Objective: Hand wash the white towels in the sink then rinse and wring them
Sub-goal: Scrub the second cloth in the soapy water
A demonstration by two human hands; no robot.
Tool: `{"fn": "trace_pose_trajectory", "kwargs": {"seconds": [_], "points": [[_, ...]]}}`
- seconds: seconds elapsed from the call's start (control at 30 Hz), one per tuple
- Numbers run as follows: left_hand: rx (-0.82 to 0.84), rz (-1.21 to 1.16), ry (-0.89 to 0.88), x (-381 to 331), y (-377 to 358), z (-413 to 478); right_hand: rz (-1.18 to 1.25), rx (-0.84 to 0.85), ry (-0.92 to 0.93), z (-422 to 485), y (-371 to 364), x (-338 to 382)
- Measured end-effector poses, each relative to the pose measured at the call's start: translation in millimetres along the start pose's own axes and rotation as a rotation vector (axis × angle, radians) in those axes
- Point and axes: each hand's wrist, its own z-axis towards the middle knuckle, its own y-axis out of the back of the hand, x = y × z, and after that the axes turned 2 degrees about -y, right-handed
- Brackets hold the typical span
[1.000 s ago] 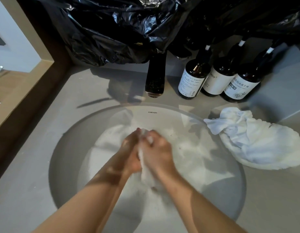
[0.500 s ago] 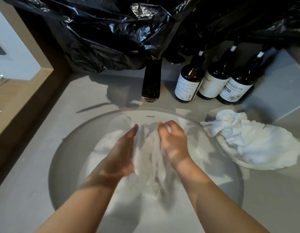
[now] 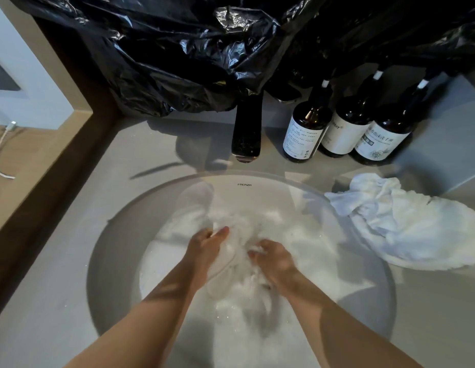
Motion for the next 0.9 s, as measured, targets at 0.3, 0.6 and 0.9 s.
{"fn": "trace_pose_trajectory", "kwargs": {"seconds": [0.3,0.6,0.9], "points": [[0.277,-0.445,0.026,-30.1,-37.6,-39.6,0.012,-0.311,0.334,-35.4,10.5,65.8],[0.293,-0.278,-0.084,-44.6,-24.4,-58.7,0.049,-0.272,0.382,-52.7,-1.8,65.2],[0.097,-0.271,-0.058,-34.2,1.1,-16.8,0.766,-0.105,-0.031,18.6,35.0,27.6]]}}
